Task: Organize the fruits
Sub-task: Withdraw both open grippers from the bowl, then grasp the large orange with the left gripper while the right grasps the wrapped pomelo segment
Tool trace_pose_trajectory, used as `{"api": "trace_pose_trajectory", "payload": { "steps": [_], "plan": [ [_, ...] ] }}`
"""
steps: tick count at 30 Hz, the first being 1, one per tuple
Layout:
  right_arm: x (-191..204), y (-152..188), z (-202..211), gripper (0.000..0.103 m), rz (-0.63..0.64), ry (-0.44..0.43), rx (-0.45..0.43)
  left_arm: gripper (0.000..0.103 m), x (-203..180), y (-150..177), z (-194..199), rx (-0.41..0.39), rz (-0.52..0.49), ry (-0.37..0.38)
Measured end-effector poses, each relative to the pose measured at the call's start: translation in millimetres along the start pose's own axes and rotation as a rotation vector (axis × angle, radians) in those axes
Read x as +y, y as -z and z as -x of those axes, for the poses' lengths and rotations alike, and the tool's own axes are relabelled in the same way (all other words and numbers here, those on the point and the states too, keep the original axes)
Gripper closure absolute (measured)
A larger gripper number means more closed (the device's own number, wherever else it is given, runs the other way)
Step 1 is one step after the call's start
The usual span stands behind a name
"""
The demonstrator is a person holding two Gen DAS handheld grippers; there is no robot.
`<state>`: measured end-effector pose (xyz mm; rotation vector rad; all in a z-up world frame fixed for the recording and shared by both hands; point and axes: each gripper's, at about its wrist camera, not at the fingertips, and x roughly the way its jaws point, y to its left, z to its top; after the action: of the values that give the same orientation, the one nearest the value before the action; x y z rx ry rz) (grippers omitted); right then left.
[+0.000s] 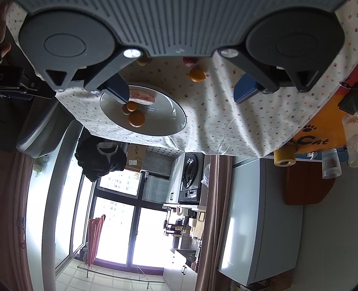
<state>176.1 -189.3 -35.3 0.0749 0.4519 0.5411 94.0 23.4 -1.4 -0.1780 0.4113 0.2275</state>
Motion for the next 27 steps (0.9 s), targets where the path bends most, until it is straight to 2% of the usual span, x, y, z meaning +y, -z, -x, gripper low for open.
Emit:
{"api": "trace_pose_trajectory", "payload": {
  "steps": [11, 27],
  "plan": [
    [-4.2, 8.1, 19.4, 0.000, -0.018, 0.000, 0.009, 0.004, 1.0, 7.5, 17.3, 0.006, -0.011, -0.005],
    [-5.3, 27.4, 26.3, 0.000, -0.029, -0.007, 0.065, 0.007, 6.3, 23.0, 32.2, 0.021, 0.013, 0.036]
  ]
}}
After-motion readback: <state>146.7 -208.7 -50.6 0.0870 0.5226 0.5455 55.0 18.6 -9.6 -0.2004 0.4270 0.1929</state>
